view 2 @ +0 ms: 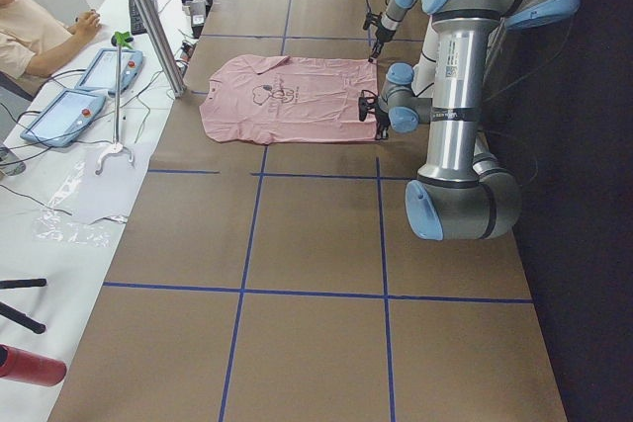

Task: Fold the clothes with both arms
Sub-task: 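Close both grippers on the hem corners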

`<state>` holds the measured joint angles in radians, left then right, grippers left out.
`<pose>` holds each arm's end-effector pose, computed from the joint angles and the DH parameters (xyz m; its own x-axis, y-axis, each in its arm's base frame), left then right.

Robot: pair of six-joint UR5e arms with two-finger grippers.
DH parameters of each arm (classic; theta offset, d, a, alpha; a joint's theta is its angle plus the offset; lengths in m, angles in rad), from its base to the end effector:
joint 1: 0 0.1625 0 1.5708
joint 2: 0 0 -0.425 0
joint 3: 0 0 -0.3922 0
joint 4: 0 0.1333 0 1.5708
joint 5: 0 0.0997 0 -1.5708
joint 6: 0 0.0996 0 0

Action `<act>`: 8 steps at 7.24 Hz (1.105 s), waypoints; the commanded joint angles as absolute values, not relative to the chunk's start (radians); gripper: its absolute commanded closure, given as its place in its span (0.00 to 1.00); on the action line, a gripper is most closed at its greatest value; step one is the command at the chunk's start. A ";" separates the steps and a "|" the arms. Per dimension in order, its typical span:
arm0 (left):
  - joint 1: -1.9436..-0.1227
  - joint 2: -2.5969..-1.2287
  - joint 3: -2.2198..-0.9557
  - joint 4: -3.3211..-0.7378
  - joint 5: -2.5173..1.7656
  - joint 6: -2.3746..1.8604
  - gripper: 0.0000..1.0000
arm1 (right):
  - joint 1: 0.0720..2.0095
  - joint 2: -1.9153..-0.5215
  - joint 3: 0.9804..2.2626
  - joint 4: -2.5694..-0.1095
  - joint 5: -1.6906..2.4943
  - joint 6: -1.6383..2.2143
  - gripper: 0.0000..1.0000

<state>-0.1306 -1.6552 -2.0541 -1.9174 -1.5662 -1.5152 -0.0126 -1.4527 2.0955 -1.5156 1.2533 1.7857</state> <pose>0.4845 -0.1985 0.3569 0.6116 -0.0243 -0.7908 0.1000 0.9939 0.0468 -0.5032 -0.1581 0.3579 0.7082 0.1937 0.6789 -0.3477 0.9326 0.0966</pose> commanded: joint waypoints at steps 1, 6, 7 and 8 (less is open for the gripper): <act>-0.130 -1.655 -2.054 -1.917 -1.565 -1.514 1.00 | -0.020 -1.450 2.091 -1.516 1.253 1.799 0.89; -0.143 -1.648 -2.139 -1.907 -1.577 -1.500 1.00 | -0.006 -1.510 2.213 -1.520 1.266 1.781 1.00; -0.146 -1.644 -2.266 -1.808 -1.591 -1.497 1.00 | -0.006 -1.585 2.320 -1.522 1.270 1.761 1.00; -0.144 -1.672 -2.445 -1.582 -1.697 -1.497 1.00 | -0.014 -1.641 2.424 -1.537 1.273 1.761 1.00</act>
